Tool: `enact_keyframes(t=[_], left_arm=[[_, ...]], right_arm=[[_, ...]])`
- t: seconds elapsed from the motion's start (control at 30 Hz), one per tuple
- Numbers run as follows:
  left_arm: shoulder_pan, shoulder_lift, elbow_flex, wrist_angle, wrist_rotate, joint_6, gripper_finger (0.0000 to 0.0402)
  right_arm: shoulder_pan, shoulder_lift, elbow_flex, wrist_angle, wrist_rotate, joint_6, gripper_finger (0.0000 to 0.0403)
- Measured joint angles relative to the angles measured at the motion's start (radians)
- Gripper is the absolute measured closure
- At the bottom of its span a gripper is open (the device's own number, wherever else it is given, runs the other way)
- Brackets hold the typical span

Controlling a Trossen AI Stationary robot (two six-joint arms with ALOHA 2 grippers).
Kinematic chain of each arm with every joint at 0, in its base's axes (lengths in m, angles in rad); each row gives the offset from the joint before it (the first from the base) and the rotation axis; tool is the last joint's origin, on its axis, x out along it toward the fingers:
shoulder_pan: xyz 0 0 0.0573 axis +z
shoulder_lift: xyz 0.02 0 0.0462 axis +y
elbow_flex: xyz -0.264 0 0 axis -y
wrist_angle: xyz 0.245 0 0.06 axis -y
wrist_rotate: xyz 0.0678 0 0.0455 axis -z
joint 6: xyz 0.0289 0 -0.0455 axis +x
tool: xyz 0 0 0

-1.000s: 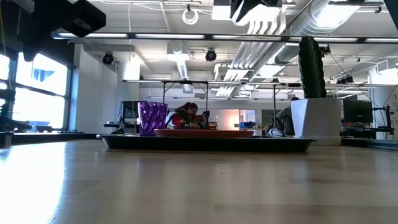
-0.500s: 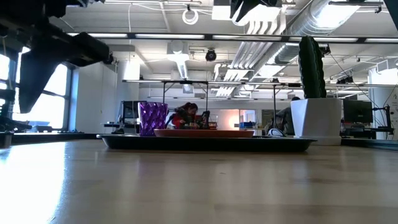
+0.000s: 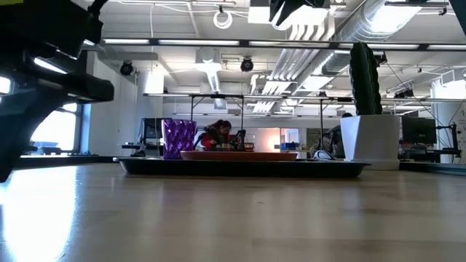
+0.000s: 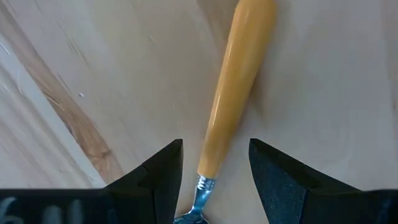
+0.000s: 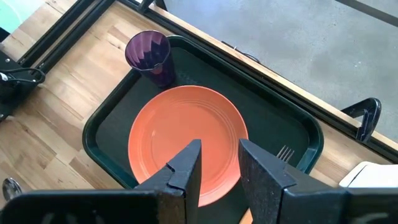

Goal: Pick and place plate/cup/fork/spoon on tray
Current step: Put the yellow spoon on the black serving tray to the left of the yellow fork

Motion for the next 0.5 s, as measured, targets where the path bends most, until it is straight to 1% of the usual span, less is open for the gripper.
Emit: enact_keyframes(t=[0.1,0.23,0.5], left_arm=[[0.0,0.005,0.001,0.006,-0.008,0.0,0.0229],[0.0,0.015,0.001,0.003,-0.07,0.002,0.0229],[0.001,0.033,0.001,0.017,-0.072,0.0,0.0233]], right_arm=[[0.0,0.0,0.0,0.0,0.0,0.0,0.0306],[0.0,0.0,0.0,0.0,0.0,0.0,0.0306],[0.0,0.001,0.0,0.0,0.0,0.0,0.0306]])
